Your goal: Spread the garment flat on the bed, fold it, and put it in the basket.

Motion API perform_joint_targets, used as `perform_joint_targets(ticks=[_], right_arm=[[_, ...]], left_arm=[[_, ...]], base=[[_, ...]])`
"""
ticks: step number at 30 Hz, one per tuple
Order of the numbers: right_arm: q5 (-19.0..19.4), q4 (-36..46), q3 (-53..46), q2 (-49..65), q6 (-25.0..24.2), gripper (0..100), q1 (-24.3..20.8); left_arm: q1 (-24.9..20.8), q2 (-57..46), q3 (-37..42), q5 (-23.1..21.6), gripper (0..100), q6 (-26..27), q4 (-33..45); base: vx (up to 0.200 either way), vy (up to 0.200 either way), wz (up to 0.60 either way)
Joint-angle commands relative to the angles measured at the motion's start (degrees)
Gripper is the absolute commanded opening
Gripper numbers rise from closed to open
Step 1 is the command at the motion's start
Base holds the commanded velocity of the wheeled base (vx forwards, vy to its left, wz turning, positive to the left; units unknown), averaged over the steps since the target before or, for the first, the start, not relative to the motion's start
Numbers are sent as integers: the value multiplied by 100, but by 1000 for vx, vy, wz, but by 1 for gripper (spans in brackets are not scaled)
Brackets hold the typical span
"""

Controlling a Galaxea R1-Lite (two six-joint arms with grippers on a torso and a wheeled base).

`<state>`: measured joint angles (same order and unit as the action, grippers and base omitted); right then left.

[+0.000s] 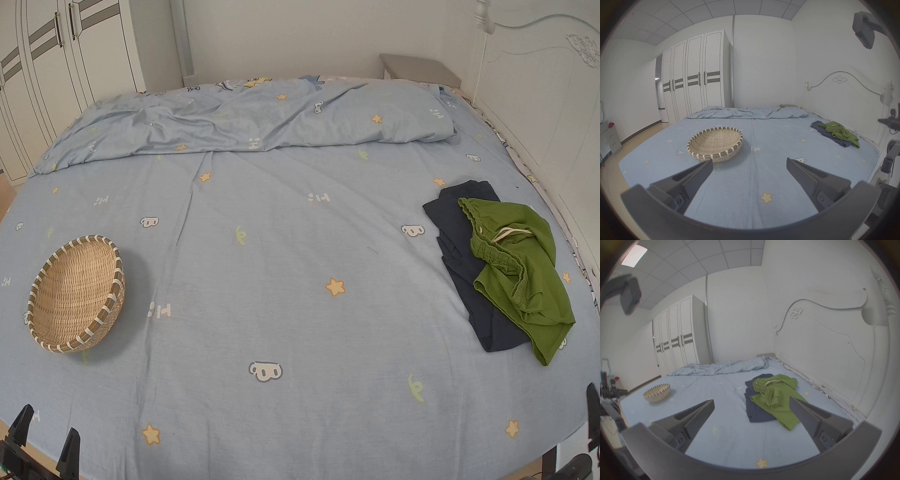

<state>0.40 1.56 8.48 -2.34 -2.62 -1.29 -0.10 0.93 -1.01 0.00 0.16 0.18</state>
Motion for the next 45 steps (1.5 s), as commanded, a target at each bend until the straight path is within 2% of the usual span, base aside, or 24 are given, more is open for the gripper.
perform_joint_targets(ticks=[1, 2, 4, 9, 12, 16, 18, 21, 23, 26, 38, 45], right_arm=[[136, 1927, 2491, -1462, -415, 100, -758], [144, 2103, 2386, -1647, -160, 100, -802], [127, 2041, 2210, -2042, -107, 100, -873], [74, 925, 2280, -3985, 60, 100, -864], [65, 547, 2834, -5233, 464, 100, -723], [48, 556, 3775, -6788, 552, 100, -249], [-14, 547, 4082, -7307, 561, 100, -152], [-207, 556, 4381, -7782, 640, 100, -170], [-568, 486, 4618, -8379, 710, 100, -222], [-787, 494, 4979, -8986, 737, 100, -214], [-822, 547, 6736, -10805, 851, 100, -134], [-1016, 512, 7343, -11464, 895, 100, 50]], left_arm=[[1, -31, 92, 0, 100, 2, -1], [1, -31, 92, 0, 100, -7, -1], [1, -31, 92, 0, 100, 2, -1], [1, -31, 92, 0, 100, -7, -1], [1, -31, 92, 0, 100, 2, -1], [1, -31, 92, 0, 100, 2, -1], [1, -31, 92, 0, 100, 2, -1], [1, -31, 92, 0, 100, 2, -1], [1, -31, 92, 0, 100, 2, -1], [1, -31, 92, 0, 100, 2, -1], [1, -31, 92, -9, 100, 2, -1], [1, -31, 92, -9, 100, -7, -1]], base=[[0, 0, 0], [0, 0, 0], [0, 0, 0], [0, 0, 0], [0, 0, 0], [0, 0, 0], [0, 0, 0], [0, 0, 0], [0, 0, 0], [0, 0, 0], [0, 0, 0], [0, 0, 0]])
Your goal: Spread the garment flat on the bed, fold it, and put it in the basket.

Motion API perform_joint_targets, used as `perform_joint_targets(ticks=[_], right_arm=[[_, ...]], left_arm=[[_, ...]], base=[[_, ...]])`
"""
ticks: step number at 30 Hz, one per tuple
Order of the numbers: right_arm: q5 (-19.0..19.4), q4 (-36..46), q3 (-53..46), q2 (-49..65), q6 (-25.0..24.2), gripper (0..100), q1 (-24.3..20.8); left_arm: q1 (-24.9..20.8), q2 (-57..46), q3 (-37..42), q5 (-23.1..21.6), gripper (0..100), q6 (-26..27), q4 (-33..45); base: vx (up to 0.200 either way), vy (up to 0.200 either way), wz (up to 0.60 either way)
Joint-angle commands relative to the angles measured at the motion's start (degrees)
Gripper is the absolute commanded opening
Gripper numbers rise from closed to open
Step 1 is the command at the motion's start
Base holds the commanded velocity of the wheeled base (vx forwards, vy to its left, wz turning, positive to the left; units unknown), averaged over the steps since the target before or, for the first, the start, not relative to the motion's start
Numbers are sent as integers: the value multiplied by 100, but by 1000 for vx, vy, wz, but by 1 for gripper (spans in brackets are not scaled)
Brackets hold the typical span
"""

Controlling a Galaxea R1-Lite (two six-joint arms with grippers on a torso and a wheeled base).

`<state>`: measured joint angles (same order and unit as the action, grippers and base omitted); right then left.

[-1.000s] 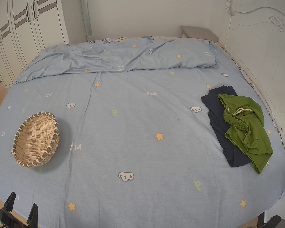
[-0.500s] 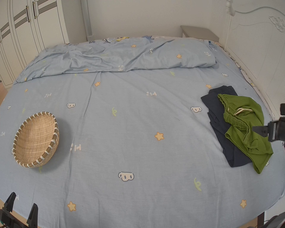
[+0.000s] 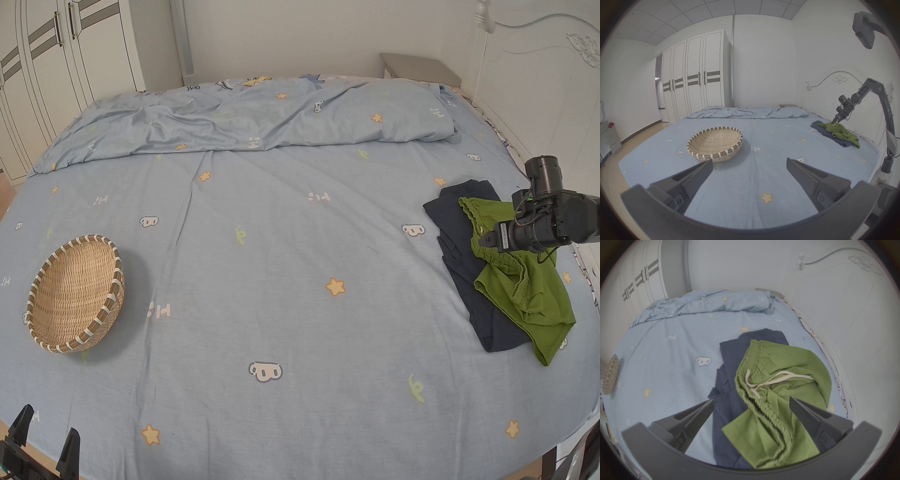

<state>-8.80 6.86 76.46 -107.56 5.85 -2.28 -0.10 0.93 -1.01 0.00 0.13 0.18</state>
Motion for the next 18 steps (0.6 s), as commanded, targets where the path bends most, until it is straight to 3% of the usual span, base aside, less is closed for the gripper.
perform_joint_targets(ticks=[1, 18], right_arm=[[-95, -10, 607, -978, 48, 100, 166], [-95, -71, 642, -1013, 65, 100, 140]], left_arm=[[1, -31, 92, 0, 100, -5, -1], [1, -31, 92, 0, 100, 4, -1]], base=[[0, 0, 0], [0, 0, 0]])
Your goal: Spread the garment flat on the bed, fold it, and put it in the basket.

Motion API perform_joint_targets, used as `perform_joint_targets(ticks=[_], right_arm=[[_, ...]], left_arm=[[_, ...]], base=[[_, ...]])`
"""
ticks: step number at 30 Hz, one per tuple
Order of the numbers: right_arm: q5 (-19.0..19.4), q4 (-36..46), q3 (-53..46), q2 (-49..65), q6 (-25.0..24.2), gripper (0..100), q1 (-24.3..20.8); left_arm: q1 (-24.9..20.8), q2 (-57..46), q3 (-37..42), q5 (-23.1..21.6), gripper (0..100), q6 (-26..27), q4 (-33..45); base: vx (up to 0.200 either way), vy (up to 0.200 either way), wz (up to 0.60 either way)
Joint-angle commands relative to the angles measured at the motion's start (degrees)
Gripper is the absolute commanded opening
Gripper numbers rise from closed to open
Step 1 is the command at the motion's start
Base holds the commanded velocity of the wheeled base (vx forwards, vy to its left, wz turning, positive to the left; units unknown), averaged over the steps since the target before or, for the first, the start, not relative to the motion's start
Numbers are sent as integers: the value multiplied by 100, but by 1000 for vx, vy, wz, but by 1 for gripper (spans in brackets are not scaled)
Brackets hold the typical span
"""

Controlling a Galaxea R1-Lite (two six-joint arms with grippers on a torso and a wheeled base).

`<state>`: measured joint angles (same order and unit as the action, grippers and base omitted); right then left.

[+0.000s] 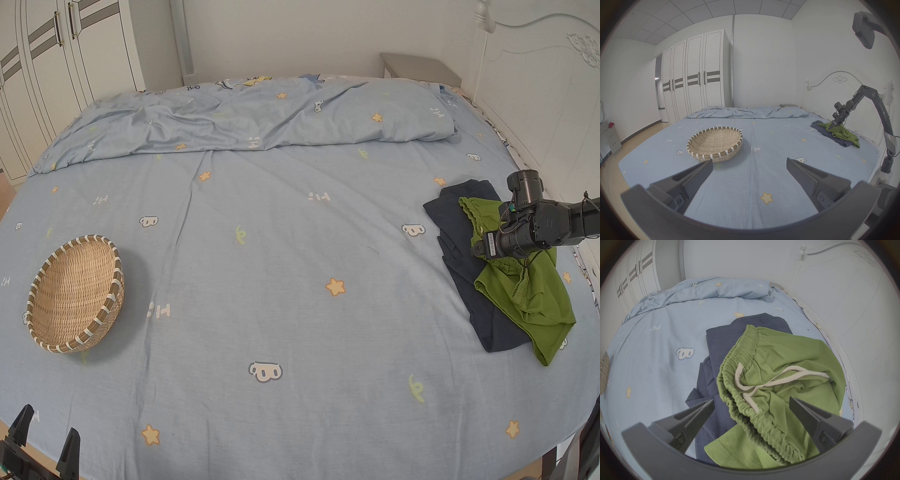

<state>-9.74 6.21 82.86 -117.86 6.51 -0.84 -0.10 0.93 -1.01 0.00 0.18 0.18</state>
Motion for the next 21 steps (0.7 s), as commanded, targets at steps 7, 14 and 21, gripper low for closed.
perform_joint_targets(ticks=[7, 14, 21], right_arm=[[-2, -23, 2, 26, -9, 0, -21], [-2, -5, 37, 26, -1, 0, -48], [148, 540, 415, 255, -106, 0, -188]], left_arm=[[1, -31, 92, 0, 100, -1, -1], [1, -31, 92, 0, 100, -1, -1], [1, -31, 92, 0, 100, -1, -1]], base=[[0, 0, 0], [0, 0, 0], [0, 0, 0]])
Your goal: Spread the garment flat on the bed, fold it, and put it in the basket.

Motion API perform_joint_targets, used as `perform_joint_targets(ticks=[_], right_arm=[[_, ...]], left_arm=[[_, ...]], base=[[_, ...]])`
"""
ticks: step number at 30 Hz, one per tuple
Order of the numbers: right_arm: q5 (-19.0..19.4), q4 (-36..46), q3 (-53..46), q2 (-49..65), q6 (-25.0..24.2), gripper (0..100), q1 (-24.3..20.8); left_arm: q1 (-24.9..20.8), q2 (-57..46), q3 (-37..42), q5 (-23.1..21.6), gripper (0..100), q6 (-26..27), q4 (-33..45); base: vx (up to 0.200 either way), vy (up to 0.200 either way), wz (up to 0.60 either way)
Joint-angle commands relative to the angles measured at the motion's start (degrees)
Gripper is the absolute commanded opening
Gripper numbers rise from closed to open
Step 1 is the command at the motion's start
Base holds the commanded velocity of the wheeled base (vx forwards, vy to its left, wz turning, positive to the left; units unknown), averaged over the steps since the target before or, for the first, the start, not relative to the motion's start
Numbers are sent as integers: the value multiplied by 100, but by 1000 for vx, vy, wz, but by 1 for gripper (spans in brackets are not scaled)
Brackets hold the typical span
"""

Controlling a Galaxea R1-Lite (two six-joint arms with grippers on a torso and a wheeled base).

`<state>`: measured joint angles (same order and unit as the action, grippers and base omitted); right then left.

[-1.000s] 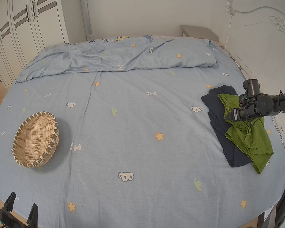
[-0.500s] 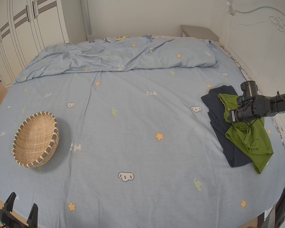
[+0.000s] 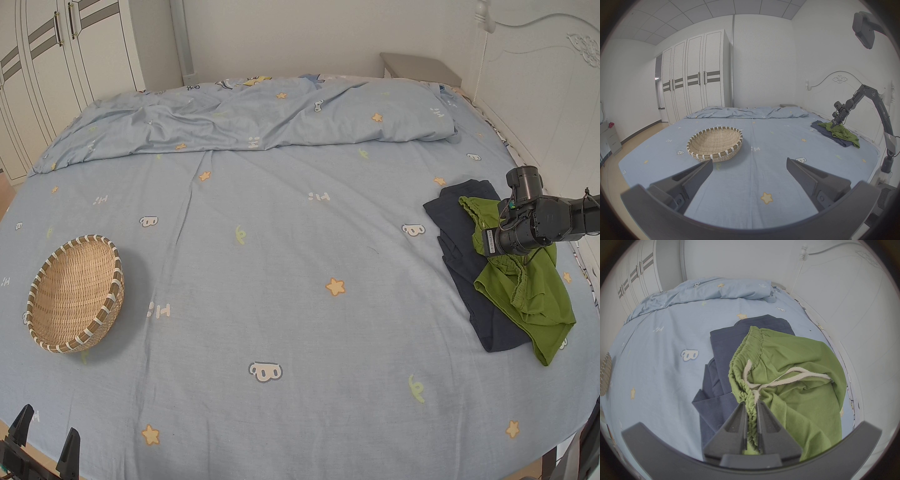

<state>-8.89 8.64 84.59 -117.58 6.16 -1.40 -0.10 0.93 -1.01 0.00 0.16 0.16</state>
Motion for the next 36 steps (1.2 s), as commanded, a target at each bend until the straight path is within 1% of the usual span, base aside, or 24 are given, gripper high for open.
perform_joint_targets(ticks=[1, 3, 5, 6, 7, 10, 14, 17, 19, 20, 21, 24, 27, 28, 29, 30, 31, 32, 33, 36], right_arm=[[115, 516, 339, 332, -176, 0, -194], [370, 1069, 629, 578, -607, 0, -387], [651, 1456, 857, 763, -1090, 0, -624], [854, 1685, 998, 886, -1451, 0, -835], [897, 1720, 1051, 921, -1565, 0, -914], [933, 2045, 1341, 1044, -2180, 0, -1503], [950, 2150, 1385, 1185, -2857, 0, -2083], [933, 2133, 1402, 1185, -3270, 0, -2488], [933, 2115, 1411, 1149, -3498, 0, -2839], [933, 2115, 1411, 1149, -3507, 0, -2866], [924, 2080, 1411, 1141, -3683, 0, -3156], [845, 2001, 1481, 1053, -4070, 0, -3657], [599, 1790, 1710, 789, -4483, 0, -4149], [449, 1711, 1815, 684, -4588, 0, -4298], [300, 1632, 1956, 578, -4676, 0, -4439], [300, 1632, 1956, 578, -4676, 0, -4439], [71, 1570, 2299, 350, -4782, 0, -4667], [54, 1570, 2360, 314, -4799, 0, -4703], [-43, 1588, 2677, 139, -4896, 0, -4922], [-96, 1588, 3000, -2, -5124, 0, -5177]], left_arm=[[1, -31, 92, 0, 100, 2, 2], [1, -31, 92, 0, 100, 2, 2], [1, -31, 92, 0, 100, 2, 2], [1, -31, 92, 0, 100, 2, 2], [1, -31, 92, 0, 100, 2, 2], [1, -31, 92, 0, 100, 2, 2], [1, -31, 92, 0, 100, 2, 2], [1, -31, 92, 0, 100, 2, 2], [1, -31, 92, 0, 100, 2, 2], [1, -31, 92, 0, 100, 2, 2], [1, -31, 92, 0, 100, 2, 2], [1, -31, 92, 0, 100, 2, 2], [1, -31, 92, 0, 100, 2, 2], [1, -31, 92, 0, 100, 2, 2], [1, -31, 92, 0, 100, 2, 2], [1, -31, 92, 0, 100, 2, 2], [1, -31, 92, 0, 100, 2, 2], [1, -31, 92, 0, 100, 2, 2], [1, -31, 92, 0, 100, -7, 2], [1, -31, 92, 0, 100, 2, 2]], base=[[0, 0, 0], [0, 0, 0], [0, 0, 0], [0, 0, 0], [0, 0, 0], [0, 0, 0], [0, 0, 0], [0, 0, 0], [0, 0, 0], [0, 0, 0], [0, 0, 0], [0, 0, 0], [0, 0, 0], [0, 0, 0], [0, 0, 0], [0, 0, 0], [0, 0, 0], [0, 0, 0], [0, 0, 0], [0, 0, 0]])
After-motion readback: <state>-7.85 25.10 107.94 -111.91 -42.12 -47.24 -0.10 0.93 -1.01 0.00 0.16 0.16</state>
